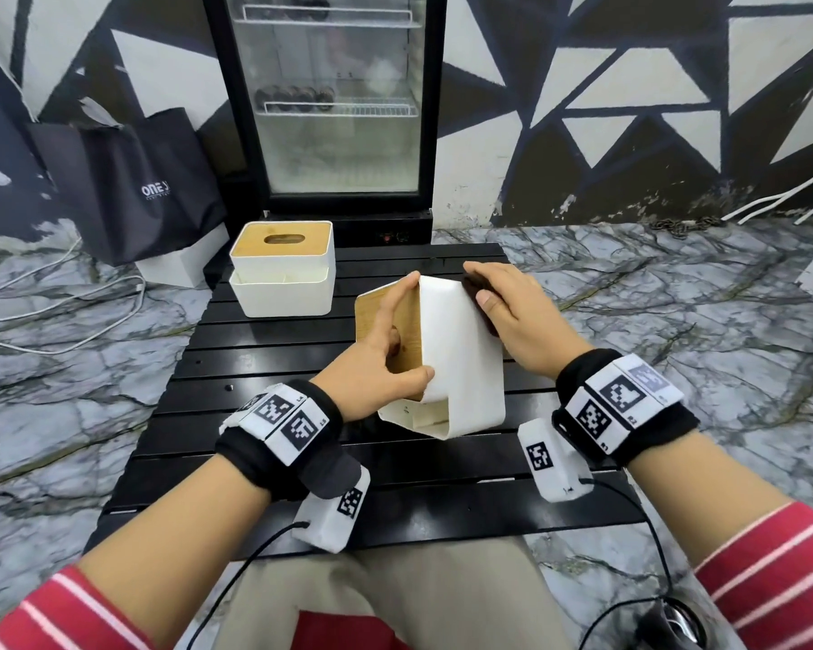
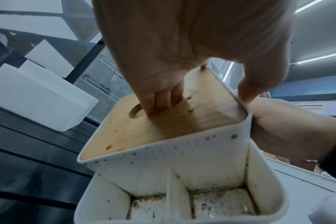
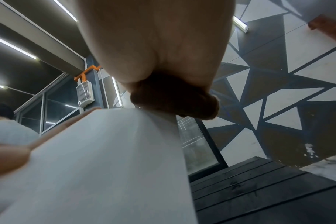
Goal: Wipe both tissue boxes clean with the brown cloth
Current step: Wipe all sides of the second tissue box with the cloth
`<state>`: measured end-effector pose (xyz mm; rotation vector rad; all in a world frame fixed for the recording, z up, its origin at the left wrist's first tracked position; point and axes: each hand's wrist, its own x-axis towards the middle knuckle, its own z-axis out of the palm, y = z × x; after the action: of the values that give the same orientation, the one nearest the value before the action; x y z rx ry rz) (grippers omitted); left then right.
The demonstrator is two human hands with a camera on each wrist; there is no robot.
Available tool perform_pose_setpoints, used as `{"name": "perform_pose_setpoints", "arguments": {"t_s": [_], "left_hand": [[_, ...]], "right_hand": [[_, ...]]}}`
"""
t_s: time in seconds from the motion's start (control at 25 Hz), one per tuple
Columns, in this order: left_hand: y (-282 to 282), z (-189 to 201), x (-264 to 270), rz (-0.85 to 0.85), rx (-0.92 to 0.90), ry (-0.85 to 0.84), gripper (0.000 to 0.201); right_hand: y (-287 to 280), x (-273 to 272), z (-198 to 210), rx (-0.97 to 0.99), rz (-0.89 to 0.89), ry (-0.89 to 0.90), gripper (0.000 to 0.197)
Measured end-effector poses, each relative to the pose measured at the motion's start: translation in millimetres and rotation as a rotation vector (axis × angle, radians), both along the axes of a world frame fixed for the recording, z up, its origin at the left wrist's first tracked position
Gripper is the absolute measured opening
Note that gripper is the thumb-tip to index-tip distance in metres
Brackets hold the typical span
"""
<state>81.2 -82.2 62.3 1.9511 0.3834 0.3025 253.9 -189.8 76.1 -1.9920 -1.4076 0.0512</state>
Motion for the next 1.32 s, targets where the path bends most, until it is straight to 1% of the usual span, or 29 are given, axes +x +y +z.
{"name": "perform_pose_setpoints", "arguments": {"t_s": [0.08,0.12,0.24,0.28,0.36,0.44,0.52,0.6,0.68,0.76,0.84,0.88,0.96,1.0,1.12,1.32], "left_hand": [[0,3,-4,0.035,-0.015,0.006,0.104],[1,2,-6,0.041,-0.023,0.003,0.106],[1,1,-11,0.010,-0.002,-0.022,0.100],[2,0,-13,-0.003,0.004,-0.028,0.097],[4,-6,-17,-0.014,0.000,-0.036,0.088],[4,-11,-17,0.008,-0.021,-0.060,0.073],[3,-14,-14,0.064,-0.113,-0.097,0.063],[5,-19,-12,0.157,-0.214,-0.109,0.058],[7,-23,-12,0.206,-0.239,-0.108,0.063],[5,-23,-14,0.192,-0.223,-0.107,0.069],[5,-21,-15,0.177,-0.217,-0.142,0.069],[5,-21,-15,0.165,-0.211,-0.156,0.071],[4,-21,-15,0.124,-0.184,-0.168,0.082],[2,-21,-15,0.118,-0.174,-0.171,0.084],[-3,-22,-13,0.135,-0.156,-0.186,0.075],[-6,-24,-11,0.128,-0.079,-0.137,0.079]], "right_hand": [[-4,-6,2,0.038,0.013,0.084,0.038],[-5,-10,2,0.068,0.014,0.135,0.038],[-13,-17,3,0.140,0.011,0.304,0.037],[-16,-19,1,0.137,0.016,0.322,0.036],[-21,-25,-7,0.110,0.032,0.298,0.035],[-26,-31,-16,0.087,0.032,0.284,0.034],[-30,-35,-23,0.080,0.030,0.297,0.034],[-31,-38,-27,0.054,0.043,0.293,0.034],[-32,-42,-31,0.036,0.056,0.274,0.034],[-33,-46,-31,0.051,0.046,0.267,0.036],[-32,-47,-25,0.088,0.040,0.253,0.038],[-30,-48,-21,0.115,0.032,0.239,0.037],[-25,-49,-19,0.180,-0.010,0.208,0.031],[-22,-50,-20,0.215,-0.038,0.192,0.028],[-18,-52,-29,0.297,-0.107,0.214,0.024],[-18,-56,-38,0.315,-0.160,0.223,0.029]]}}
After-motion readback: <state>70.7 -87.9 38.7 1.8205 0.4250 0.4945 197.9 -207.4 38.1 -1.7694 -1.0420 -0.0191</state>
